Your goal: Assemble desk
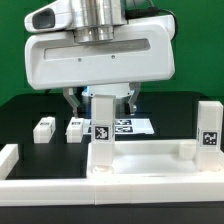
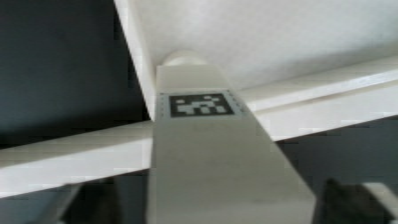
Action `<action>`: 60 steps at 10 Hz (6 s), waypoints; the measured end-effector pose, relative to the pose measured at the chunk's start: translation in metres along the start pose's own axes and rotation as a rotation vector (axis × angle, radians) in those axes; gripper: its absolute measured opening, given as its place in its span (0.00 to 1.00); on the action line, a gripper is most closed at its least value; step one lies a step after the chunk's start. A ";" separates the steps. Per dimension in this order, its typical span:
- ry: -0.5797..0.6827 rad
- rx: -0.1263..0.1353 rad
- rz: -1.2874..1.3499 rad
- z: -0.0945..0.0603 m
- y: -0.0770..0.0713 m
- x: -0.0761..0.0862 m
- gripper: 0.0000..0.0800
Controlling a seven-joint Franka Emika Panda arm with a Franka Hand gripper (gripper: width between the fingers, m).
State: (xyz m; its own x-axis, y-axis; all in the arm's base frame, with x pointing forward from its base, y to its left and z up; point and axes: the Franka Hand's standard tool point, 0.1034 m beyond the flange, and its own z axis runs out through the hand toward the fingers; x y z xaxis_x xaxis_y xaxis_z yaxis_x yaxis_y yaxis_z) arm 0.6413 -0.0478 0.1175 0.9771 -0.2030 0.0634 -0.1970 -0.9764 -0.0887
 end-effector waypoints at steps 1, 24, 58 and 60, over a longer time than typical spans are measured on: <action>-0.001 0.001 0.012 0.000 0.000 0.000 0.48; 0.011 -0.002 0.275 0.004 0.015 -0.010 0.81; 0.059 -0.034 0.249 0.008 -0.007 -0.015 0.81; 0.047 -0.056 0.025 0.011 -0.006 -0.017 0.81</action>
Offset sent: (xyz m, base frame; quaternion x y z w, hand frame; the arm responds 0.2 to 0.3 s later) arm 0.0000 0.0000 0.0000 0.0000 0.0000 0.1938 0.9810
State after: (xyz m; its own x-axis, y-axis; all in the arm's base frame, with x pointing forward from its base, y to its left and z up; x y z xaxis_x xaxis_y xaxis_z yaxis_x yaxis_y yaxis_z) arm 0.6265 -0.0373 0.1062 0.9673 -0.2292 0.1083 -0.2267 -0.9733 -0.0356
